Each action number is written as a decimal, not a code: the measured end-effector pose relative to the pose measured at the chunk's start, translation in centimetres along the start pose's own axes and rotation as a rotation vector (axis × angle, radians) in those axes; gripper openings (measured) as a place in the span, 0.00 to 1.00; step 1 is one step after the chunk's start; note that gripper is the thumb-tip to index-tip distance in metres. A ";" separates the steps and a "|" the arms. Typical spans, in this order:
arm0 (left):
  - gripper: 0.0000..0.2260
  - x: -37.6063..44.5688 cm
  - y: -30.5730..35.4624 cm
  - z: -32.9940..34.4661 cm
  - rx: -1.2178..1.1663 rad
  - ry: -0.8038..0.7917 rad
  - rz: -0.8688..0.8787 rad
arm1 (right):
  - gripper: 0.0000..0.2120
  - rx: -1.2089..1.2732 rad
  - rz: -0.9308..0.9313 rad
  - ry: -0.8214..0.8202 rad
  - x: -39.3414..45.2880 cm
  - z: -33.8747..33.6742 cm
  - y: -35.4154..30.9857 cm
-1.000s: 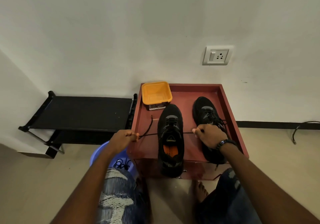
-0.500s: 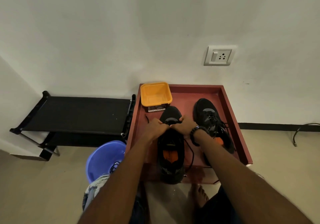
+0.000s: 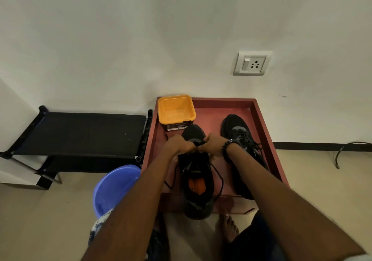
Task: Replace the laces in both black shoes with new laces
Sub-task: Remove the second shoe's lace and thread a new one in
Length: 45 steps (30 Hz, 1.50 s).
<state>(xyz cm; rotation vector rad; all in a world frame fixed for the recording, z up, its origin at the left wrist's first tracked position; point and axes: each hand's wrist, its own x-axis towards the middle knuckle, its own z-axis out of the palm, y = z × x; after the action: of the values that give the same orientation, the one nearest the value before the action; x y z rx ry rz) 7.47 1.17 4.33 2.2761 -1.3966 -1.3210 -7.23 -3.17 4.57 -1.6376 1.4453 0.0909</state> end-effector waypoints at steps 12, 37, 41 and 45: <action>0.13 -2.2 -2.4 -0.7 -0.323 -0.081 0.119 | 0.21 0.158 -0.105 -0.035 -2.4 -0.4 2.4; 0.18 -4.5 -7.1 6.3 -0.243 0.342 0.292 | 0.26 0.033 -0.309 0.211 -5.3 5.0 5.7; 0.24 -4.6 -7.1 6.3 -0.266 0.270 0.293 | 0.30 -0.031 -0.429 0.296 -5.9 5.6 5.7; 0.24 -4.8 -7.2 6.0 -0.241 0.258 0.302 | 0.23 -0.516 -0.596 0.542 -6.6 7.0 5.5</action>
<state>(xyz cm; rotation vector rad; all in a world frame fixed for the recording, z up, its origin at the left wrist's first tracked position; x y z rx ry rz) 6.75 10.70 -0.26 1.9098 -1.3447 -1.0018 -10.28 6.91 1.34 -2.6092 1.3037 -0.3750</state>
